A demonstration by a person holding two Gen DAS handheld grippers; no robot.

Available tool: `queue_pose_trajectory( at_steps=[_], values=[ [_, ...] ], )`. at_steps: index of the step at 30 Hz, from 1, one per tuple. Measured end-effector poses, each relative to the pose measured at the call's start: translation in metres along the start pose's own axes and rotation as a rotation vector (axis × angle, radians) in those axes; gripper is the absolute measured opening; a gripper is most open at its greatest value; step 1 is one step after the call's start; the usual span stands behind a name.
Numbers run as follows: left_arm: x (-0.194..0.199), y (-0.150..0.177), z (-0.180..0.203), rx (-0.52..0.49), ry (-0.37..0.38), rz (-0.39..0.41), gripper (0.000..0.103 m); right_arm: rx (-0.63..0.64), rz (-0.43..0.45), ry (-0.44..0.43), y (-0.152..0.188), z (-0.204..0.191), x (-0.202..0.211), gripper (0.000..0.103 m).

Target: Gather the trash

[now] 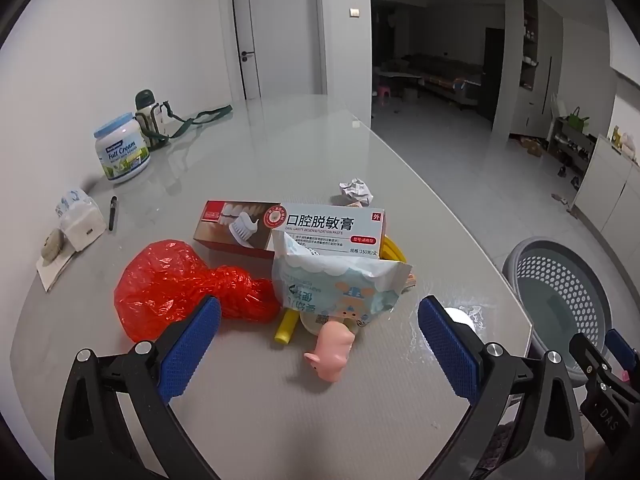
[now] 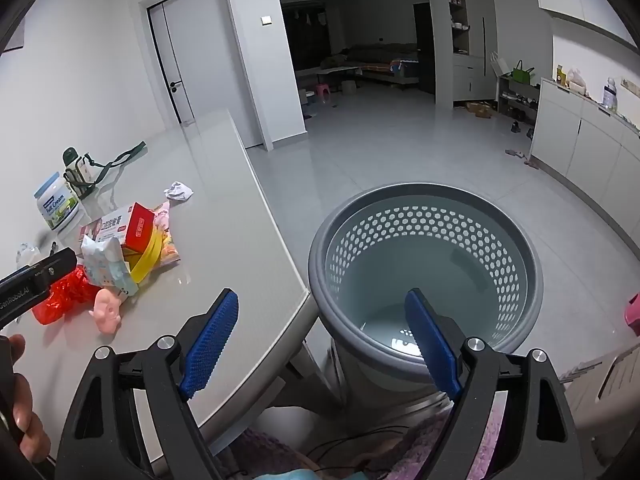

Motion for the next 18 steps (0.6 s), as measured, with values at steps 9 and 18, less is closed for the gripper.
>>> queue_pose_trajectory(
  at_steps=[9,18],
  values=[
    [0.0003,-0.0006,0.0004,0.004,0.002,0.005,0.097,0.003,0.002,0.004,-0.0031,-0.0071,0.0027,0.082],
    [0.0049,-0.0019,-0.0039,0.006,0.004,0.007,0.097,0.010,0.011,-0.001,-0.0023,-0.0044,0.0052,0.082]
  ],
)
Point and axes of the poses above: each gripper's, at about its wrist camera, not at the fingertips, and x roughly against the way its jaws point, z to its right, y to its underside, the point moved 9 cm from there along -x, roughly the way its jaws point, and after that the axes turned 11 degrees about z, right-handed, at the moved point
